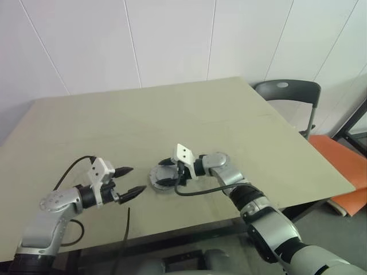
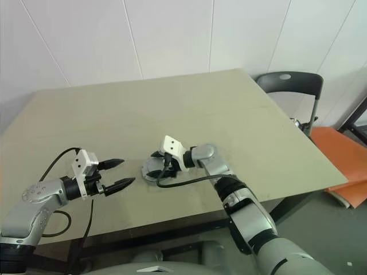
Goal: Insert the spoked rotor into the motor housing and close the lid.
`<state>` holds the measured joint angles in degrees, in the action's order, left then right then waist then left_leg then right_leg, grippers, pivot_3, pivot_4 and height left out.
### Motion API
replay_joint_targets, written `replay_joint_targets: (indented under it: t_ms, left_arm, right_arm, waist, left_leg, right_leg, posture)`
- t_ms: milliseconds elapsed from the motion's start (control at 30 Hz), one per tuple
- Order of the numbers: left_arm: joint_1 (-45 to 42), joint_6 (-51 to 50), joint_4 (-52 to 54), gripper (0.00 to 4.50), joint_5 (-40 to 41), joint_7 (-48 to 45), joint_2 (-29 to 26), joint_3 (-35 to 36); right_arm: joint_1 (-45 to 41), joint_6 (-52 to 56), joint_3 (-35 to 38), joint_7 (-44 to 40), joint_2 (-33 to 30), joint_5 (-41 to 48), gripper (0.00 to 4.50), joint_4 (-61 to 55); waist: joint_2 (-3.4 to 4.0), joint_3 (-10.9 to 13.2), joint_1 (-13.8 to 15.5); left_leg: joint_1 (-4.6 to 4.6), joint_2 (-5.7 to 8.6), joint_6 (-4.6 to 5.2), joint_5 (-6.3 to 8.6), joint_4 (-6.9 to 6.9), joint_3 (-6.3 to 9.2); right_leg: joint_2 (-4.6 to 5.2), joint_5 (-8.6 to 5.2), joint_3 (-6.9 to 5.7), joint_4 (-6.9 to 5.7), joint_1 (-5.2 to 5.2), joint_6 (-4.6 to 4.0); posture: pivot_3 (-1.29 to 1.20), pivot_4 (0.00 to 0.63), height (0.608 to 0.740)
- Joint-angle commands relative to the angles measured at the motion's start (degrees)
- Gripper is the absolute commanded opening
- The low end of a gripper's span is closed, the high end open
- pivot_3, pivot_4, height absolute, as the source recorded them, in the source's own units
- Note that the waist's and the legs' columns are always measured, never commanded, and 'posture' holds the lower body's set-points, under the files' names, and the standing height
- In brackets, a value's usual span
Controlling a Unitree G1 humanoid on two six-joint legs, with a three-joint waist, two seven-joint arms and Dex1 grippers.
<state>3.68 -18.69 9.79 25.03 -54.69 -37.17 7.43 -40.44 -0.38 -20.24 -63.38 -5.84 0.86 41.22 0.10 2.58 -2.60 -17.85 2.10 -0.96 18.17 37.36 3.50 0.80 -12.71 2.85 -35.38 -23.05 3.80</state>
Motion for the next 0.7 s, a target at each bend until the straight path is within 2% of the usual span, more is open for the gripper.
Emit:
replay_joint_targets:
  t_ms: [33, 467, 700]
  left_arm:
    - [-1.4, 0.2, 1.3, 4.5, 0.2, -0.1, -0.4, -0.1]
    - [-1.4, 1.6, -0.3, 4.5, -0.4, -0.8, -0.2, -0.3]
    - [-1.5, 2.2, -1.1, 4.5, -0.7, -1.0, 0.0, -0.5]
  right_arm:
    - [2.2, 2.0, -3.2, 0.0, -2.5, -4.6, 3.28, 2.4]
    - [2.6, 15.0, -7.5, -4.4, -5.2, -5.2, 3.28, -0.2]
    - [0.1, 11.2, -2.2, 5.8, -2.1, -4.1, 3.28, 3.5]
  waist:
    - [0.03, 0.0, 0.0]
    - [0.12, -0.6, 0.4]
    - [0.07, -0.6, 0.1]
  left_leg:
    - [0.09, -0.01, 0.0, 0.0, -0.01, 0.0]
    - [0.31, 0.13, 0.01, 0.02, -0.17, 0.0]
    - [0.42, 0.13, 0.02, 0.03, -0.17, 0.0]
  right_leg:
    - [-0.01, -0.02, 0.0, 0.0, 0.08, -0.02]
    - [0.21, -0.17, -0.01, 0.29, 0.4, 0.14]
    - [0.25, -0.22, -0.01, 0.24, 0.51, 0.19]
  posture:
    - [0.0, 0.0, 0.74]
    - [0.0, 0.0, 0.74]
    - [0.0, 0.0, 0.74]
